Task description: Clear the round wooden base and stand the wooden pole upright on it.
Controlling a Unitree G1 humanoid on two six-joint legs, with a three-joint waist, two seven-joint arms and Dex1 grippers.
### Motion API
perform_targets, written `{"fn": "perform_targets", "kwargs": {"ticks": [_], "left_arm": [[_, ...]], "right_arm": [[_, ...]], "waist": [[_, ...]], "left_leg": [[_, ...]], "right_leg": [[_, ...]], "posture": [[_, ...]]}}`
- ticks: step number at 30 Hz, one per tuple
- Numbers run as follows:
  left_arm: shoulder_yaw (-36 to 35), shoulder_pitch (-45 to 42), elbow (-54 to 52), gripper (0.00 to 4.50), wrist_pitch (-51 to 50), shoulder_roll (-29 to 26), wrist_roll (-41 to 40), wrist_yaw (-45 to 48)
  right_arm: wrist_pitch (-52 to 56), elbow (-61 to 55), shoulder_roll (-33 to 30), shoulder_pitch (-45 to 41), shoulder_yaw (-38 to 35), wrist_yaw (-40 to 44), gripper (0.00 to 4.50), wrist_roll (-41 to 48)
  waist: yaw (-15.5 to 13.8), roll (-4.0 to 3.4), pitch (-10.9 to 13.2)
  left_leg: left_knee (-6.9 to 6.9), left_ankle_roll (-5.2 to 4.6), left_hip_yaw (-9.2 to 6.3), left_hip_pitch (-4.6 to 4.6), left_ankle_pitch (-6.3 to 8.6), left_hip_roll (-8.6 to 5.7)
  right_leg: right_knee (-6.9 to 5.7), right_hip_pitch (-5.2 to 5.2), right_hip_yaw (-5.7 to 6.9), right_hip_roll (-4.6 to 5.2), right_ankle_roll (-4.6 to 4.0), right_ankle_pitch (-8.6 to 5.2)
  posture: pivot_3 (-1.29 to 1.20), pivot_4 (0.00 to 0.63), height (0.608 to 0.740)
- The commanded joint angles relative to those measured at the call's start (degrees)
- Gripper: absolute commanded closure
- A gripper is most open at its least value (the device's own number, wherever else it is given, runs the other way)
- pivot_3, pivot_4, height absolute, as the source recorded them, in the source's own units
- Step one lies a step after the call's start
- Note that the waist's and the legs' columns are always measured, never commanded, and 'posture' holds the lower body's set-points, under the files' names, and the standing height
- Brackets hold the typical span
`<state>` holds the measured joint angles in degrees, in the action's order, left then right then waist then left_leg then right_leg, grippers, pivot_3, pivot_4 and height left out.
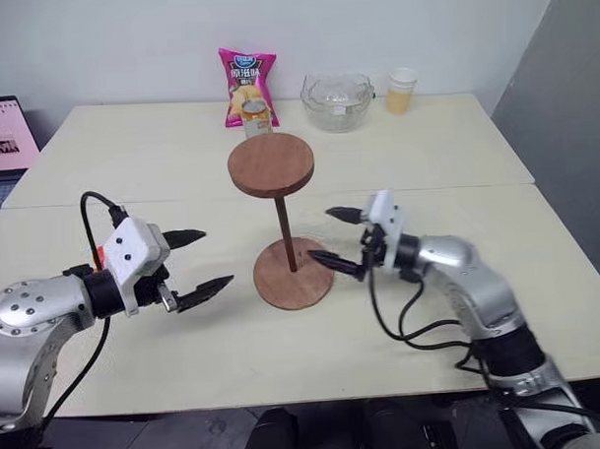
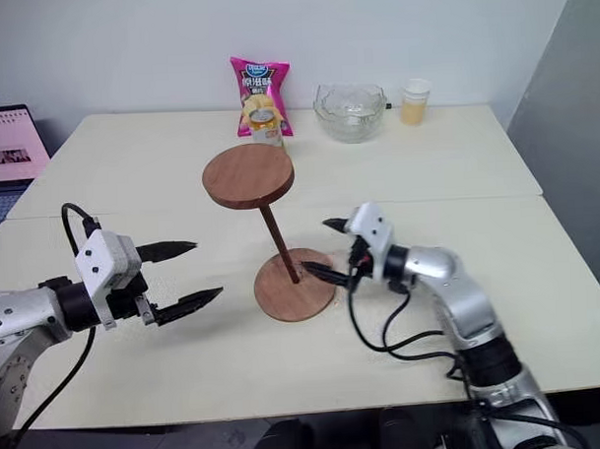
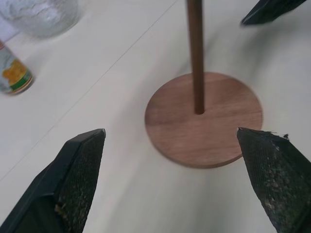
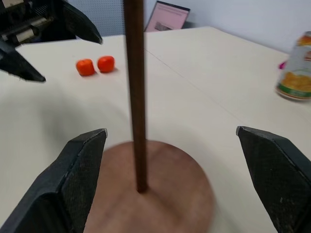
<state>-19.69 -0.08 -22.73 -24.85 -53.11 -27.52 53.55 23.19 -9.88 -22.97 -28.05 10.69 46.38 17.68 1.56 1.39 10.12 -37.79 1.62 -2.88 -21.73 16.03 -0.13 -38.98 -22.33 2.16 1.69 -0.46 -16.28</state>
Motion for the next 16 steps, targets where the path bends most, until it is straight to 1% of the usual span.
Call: {"fn": "perform_targets", "kwargs": {"ticks": [1,3,6,7,9,12,16], "left_arm": [[-3.48,2.12,-1.27,0.0,-0.89,-3.78,2.74,0.05],[-5.63,3.18,-0.41,0.0,-0.69,-5.04,2.46,1.57],[-7.25,3.73,0.93,0.0,-0.41,-5.81,2.16,2.67],[-7.54,3.8,1.38,0.0,-0.31,-5.89,2.14,3.01],[-7.79,3.85,1.82,0.0,-0.16,-5.93,2.18,3.43],[-7.49,3.21,3.28,0.0,-0.04,-6.18,1.4,5.16],[-7.29,2.31,5.35,0.0,1.4,-5.75,1.39,6.46]], "right_arm": [[0.64,-4.97,-5.28,0.43,-5.16,4.78,0.01,4.24],[2.44,-7.91,-12.27,1.72,-9.86,10.36,0.01,8.49],[4.08,-10.86,-19.26,3.63,-13.43,15.08,0.01,12.3],[4.41,-11.51,-20.67,4.11,-13.98,15.97,0.01,12.93],[4.75,-12.15,-22.03,4.57,-14.34,16.58,0.01,13.74],[4.33,-13.97,-25.85,7.84,-17.12,17.6,0.01,13.75],[4.28,-15.06,-26.39,8.86,-17.08,16.56,0.01,13.82]], "waist": [[0.04,-0.03,0.04],[-0.03,-0.16,0.2],[-0.21,-0.16,0.34],[-0.27,-0.18,0.35],[-0.29,-0.17,0.35],[-0.27,-0.19,0.38],[-0.37,-0.16,0.4]], "left_leg": [[0.01,0.0,-0.01,0.0,0.0,0.0],[0.02,0.0,0.0,0.0,0.0,0.01],[0.0,-0.01,0.01,-0.03,0.0,0.0],[0.0,-0.01,0.01,-0.02,0.0,0.0],[0.01,-0.01,-0.01,-0.01,0.01,0.03],[0.01,-0.01,0.01,-0.02,0.01,0.03],[0.0,-0.01,0.03,-0.03,0.01,0.03]], "right_leg": [[0.0,0.0,0.01,0.0,0.0,0.0],[0.0,-0.01,0.0,0.0,0.0,0.0],[0.05,0.01,0.01,0.02,0.0,0.0],[0.04,0.0,0.02,0.01,0.0,-0.01],[0.04,0.02,0.05,0.0,0.03,-0.02],[0.05,0.02,0.04,0.0,0.07,-0.05],[0.06,0.02,0.03,0.0,0.07,-0.05]], "posture": [[0.0,0.15,0.74],[0.0,0.15,0.74],[0.0,0.15,0.74],[0.0,0.15,0.74],[0.0,0.15,0.74],[0.0,0.15,0.74],[0.0,0.15,0.74]]}}
